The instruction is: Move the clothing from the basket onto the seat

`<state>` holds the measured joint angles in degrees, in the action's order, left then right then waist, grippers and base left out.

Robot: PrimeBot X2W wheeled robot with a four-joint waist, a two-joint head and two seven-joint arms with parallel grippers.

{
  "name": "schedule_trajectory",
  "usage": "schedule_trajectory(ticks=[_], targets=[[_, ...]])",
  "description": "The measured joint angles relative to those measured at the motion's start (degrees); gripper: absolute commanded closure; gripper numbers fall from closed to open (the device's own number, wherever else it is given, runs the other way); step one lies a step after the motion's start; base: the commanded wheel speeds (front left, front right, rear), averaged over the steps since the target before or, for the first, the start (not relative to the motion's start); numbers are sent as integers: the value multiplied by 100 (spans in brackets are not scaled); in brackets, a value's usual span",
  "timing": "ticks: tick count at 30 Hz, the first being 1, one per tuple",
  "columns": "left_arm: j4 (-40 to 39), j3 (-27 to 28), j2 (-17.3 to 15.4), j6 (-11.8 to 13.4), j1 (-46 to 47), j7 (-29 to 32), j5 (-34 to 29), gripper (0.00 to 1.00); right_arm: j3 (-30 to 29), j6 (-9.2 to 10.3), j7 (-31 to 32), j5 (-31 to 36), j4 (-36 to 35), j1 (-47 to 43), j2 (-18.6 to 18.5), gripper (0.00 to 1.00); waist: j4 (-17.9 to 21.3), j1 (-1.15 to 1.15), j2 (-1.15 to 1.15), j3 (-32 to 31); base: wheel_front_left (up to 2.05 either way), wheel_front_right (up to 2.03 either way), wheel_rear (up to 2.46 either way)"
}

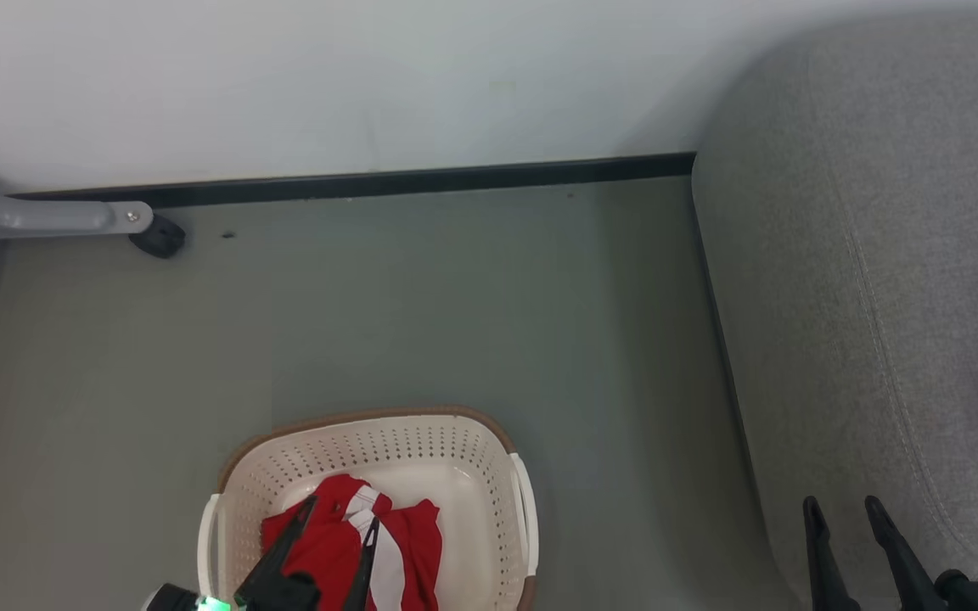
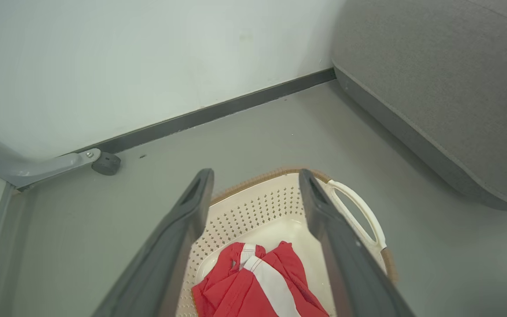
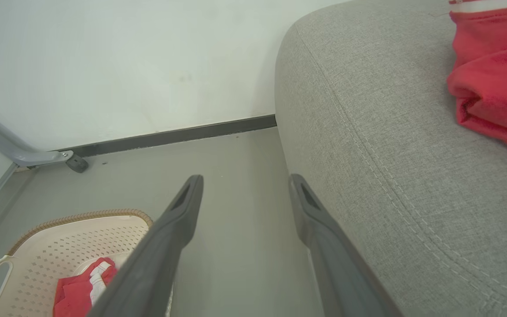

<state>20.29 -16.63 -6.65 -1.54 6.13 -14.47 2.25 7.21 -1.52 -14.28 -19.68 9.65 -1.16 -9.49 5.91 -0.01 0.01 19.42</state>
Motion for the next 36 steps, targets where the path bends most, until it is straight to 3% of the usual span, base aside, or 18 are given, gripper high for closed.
schedule_trajectory(ticks=[10,21,28,36], targets=[[969,-201,-490,-256,915,181,-446,0,137,-16,0,200,-153,63,144,0,356,0,0,828,0,0,0],[1837,-323,-662,-408,2030,620,-662,0,177,-53,-1,355,-463,254,244,0,734,0,0,1781,0,0,0],[2216,-479,-1003,-504,2737,834,-915,0,22,-51,-1,469,-730,482,308,0,907,0,0,2403,0,0,0],[2813,-766,-1060,-554,3212,1106,-1102,0,-35,-49,-1,528,-762,559,416,0,1021,0,0,2980,0,0,0]])
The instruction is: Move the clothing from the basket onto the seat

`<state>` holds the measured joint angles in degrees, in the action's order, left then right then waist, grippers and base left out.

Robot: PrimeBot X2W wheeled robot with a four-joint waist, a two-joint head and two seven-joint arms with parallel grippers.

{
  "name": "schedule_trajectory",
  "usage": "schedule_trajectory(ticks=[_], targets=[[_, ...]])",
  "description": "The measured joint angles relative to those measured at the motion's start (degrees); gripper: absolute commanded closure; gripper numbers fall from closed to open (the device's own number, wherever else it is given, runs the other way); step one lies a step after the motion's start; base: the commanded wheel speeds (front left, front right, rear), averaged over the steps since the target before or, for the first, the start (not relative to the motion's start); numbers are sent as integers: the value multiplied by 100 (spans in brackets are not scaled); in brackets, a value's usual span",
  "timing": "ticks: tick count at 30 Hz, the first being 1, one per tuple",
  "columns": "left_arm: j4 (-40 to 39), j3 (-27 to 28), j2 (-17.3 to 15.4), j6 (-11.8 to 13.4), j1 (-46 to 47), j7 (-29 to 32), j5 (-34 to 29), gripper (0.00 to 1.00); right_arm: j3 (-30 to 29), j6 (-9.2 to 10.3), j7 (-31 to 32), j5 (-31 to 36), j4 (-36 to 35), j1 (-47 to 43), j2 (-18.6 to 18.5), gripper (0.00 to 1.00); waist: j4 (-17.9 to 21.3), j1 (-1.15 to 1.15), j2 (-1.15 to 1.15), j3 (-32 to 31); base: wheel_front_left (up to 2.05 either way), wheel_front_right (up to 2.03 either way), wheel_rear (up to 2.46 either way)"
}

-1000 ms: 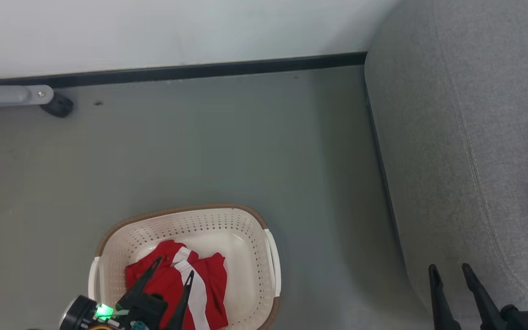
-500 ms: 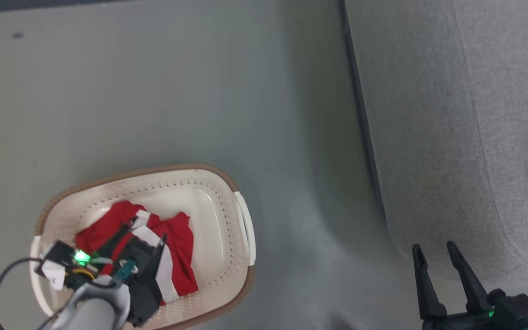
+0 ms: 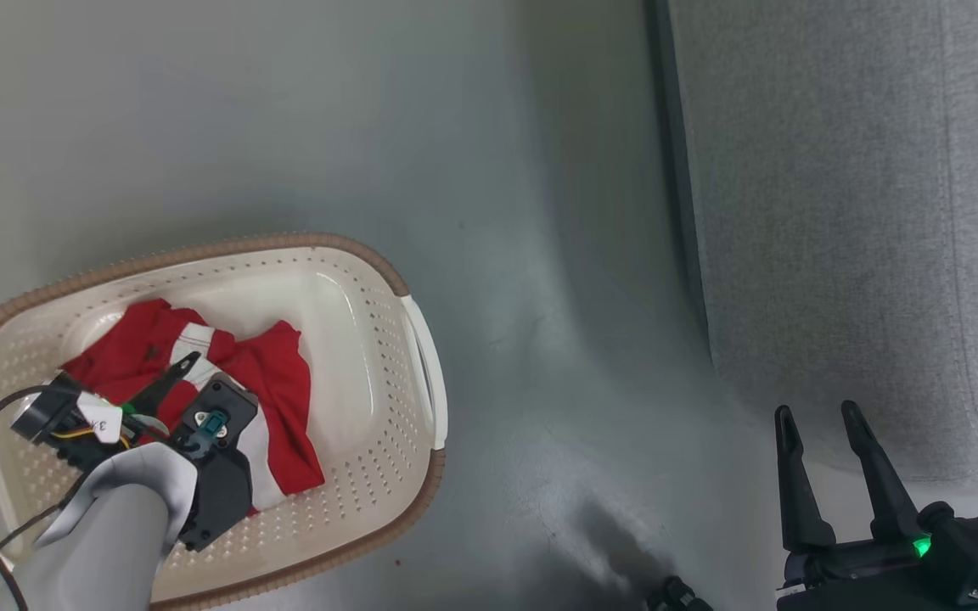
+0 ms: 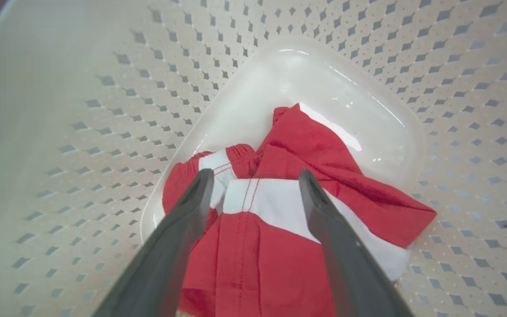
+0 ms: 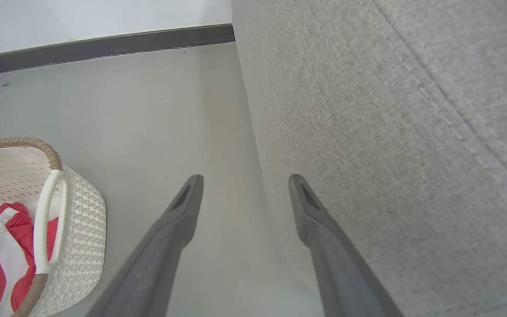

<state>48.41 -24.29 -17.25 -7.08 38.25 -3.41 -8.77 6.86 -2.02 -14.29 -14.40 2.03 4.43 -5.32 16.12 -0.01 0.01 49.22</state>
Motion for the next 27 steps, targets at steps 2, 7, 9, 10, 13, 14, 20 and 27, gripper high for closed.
schedule_trajectory(ticks=[2,7,9,10,13,14,20,27], targets=[[131,-51,-1,0,68,40,-22,0,-3,0,0,24,0,1,29,0,17,0,0,95,0,0,0],[432,-104,46,0,291,187,-47,0,-21,0,0,33,1,2,79,0,39,0,0,233,0,0,0],[517,-161,75,0,388,208,-65,0,-19,-1,0,44,-2,2,91,0,38,1,0,252,0,0,0],[544,-178,85,0,433,222,-109,0,-19,-1,0,58,-4,1,97,0,36,1,0,260,0,0,0],[689,-204,163,0,610,348,-205,0,-20,-1,0,67,-25,0,116,0,34,1,0,289,0,0,0],[730,-215,183,0,667,415,-222,0,-20,-1,0,67,-40,0,123,0,33,1,0,304,0,0,0],[1094,-222,344,101,878,736,-260,0,-19,-9,0,98,-98,-4,162,0,34,1,0,379,0,0,0],[1374,-337,379,233,1121,996,-450,0,-3,-49,0,133,-179,-31,188,0,43,1,-1,468,0,0,0]])
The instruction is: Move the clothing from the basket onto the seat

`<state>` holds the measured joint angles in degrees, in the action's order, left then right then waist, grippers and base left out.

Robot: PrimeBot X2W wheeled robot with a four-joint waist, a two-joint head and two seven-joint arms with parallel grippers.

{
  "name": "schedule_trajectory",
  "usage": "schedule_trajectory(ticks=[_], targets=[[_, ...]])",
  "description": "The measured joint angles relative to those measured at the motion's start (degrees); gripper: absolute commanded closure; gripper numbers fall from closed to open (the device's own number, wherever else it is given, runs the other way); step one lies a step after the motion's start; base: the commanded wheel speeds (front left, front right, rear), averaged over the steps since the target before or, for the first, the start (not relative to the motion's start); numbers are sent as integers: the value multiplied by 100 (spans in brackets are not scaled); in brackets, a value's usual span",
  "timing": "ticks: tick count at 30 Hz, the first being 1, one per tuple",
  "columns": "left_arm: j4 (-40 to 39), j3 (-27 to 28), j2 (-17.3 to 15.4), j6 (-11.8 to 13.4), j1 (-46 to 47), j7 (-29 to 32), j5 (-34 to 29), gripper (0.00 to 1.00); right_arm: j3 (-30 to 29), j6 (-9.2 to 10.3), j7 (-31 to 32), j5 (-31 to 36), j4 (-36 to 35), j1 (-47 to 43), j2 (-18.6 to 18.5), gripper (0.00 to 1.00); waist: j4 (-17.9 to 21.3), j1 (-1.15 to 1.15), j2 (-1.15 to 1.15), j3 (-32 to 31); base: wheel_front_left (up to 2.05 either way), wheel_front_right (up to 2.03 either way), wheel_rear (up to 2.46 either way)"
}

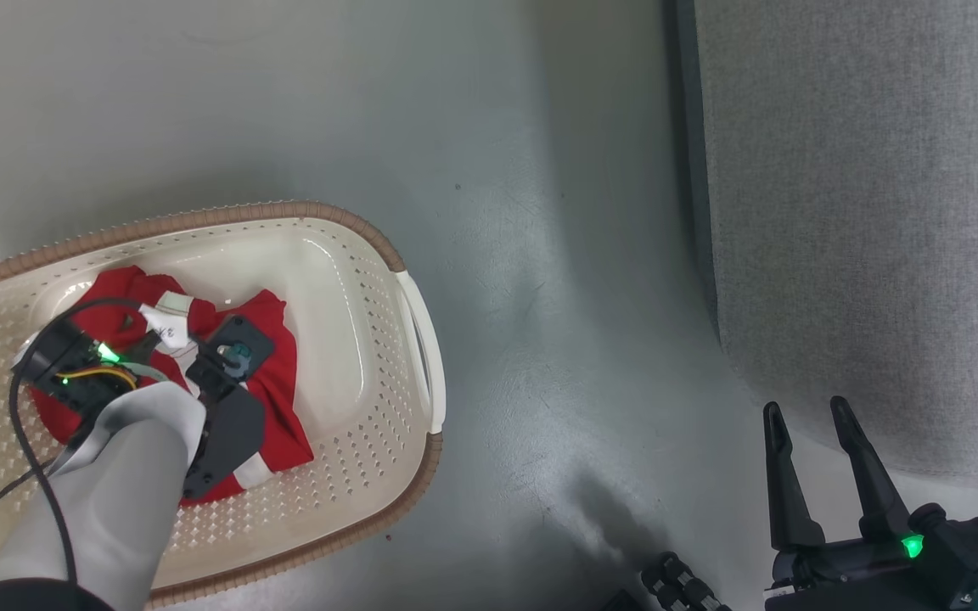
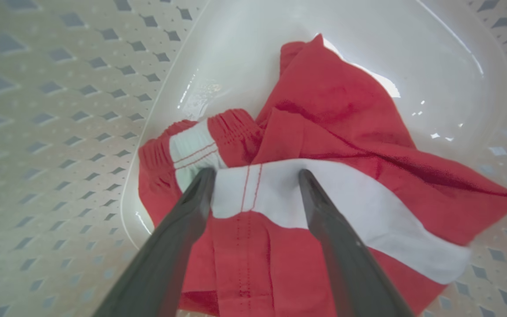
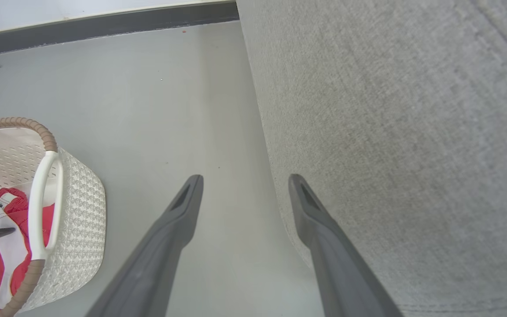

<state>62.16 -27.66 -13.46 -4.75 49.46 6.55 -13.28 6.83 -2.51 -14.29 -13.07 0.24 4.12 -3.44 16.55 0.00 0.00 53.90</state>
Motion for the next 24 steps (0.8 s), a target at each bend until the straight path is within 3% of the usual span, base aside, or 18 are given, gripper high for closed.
schedule_trajectory(ticks=[7,19,20,21,24], targets=[[265,-13,157,227,188,266,-63,0,14,-1,-1,62,-55,-26,38,0,-5,0,0,85,0,0,0],[695,246,390,378,444,682,133,0,1,-9,0,164,-277,-142,55,0,-45,0,0,176,0,0,0],[736,288,427,378,444,713,193,29,-9,-9,0,164,-302,-143,57,0,-51,0,0,181,0,0,0],[753,296,450,377,444,723,221,100,-16,-9,-1,167,-328,-143,57,0,-56,0,0,186,0,0,0],[767,274,450,365,477,722,219,100,-30,-9,-1,169,-364,-143,58,0,-69,0,0,202,0,0,0]])
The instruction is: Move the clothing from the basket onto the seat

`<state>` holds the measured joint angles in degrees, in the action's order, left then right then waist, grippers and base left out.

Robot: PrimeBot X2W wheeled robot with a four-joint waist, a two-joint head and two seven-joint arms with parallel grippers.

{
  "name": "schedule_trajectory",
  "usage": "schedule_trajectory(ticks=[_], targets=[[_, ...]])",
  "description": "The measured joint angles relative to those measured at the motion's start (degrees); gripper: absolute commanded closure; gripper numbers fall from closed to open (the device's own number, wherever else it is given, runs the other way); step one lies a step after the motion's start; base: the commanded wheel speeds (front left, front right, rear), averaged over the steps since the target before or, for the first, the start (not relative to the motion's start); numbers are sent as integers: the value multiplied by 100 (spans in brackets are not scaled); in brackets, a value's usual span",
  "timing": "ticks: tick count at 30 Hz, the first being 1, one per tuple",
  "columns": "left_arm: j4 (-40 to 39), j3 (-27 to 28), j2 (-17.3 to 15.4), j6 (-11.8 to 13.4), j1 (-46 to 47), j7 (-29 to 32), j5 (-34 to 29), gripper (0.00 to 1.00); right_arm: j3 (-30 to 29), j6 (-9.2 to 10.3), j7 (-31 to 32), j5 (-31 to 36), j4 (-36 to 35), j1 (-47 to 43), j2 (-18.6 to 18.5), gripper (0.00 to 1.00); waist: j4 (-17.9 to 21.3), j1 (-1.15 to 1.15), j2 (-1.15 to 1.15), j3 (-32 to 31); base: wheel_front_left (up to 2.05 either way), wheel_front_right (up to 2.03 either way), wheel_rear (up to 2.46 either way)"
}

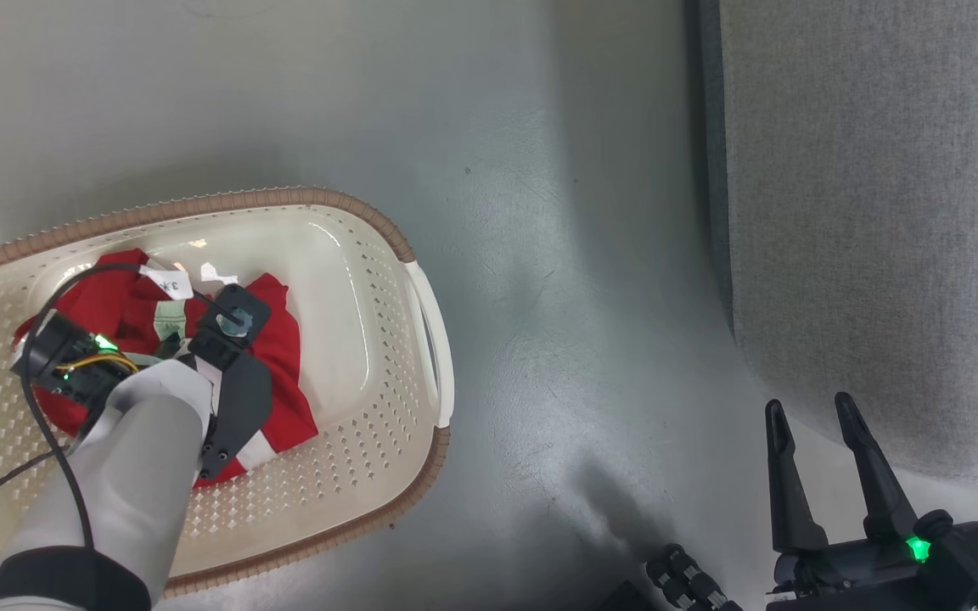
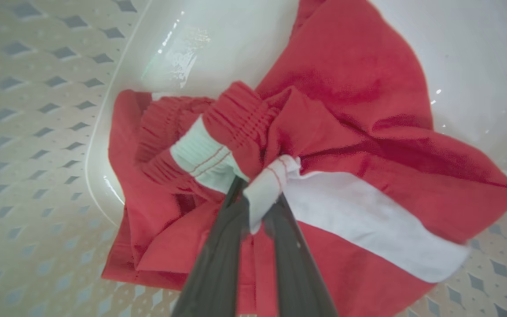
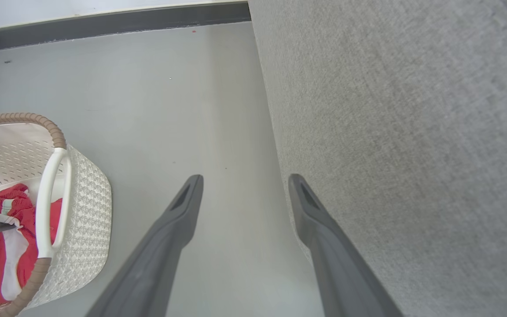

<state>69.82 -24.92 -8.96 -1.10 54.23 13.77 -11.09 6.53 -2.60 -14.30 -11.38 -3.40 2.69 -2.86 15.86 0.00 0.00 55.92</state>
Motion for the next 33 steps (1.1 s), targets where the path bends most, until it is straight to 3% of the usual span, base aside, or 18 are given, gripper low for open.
schedule_trajectory(ticks=[18,33], targets=[[140,46,-123,-98,41,-430,81,100,110,-96,0,41,82,438,22,0,44,0,0,-158,0,0,0],[196,18,37,-244,-513,-1137,213,100,196,-196,0,-38,861,1207,33,0,205,0,0,-975,0,0,0]])
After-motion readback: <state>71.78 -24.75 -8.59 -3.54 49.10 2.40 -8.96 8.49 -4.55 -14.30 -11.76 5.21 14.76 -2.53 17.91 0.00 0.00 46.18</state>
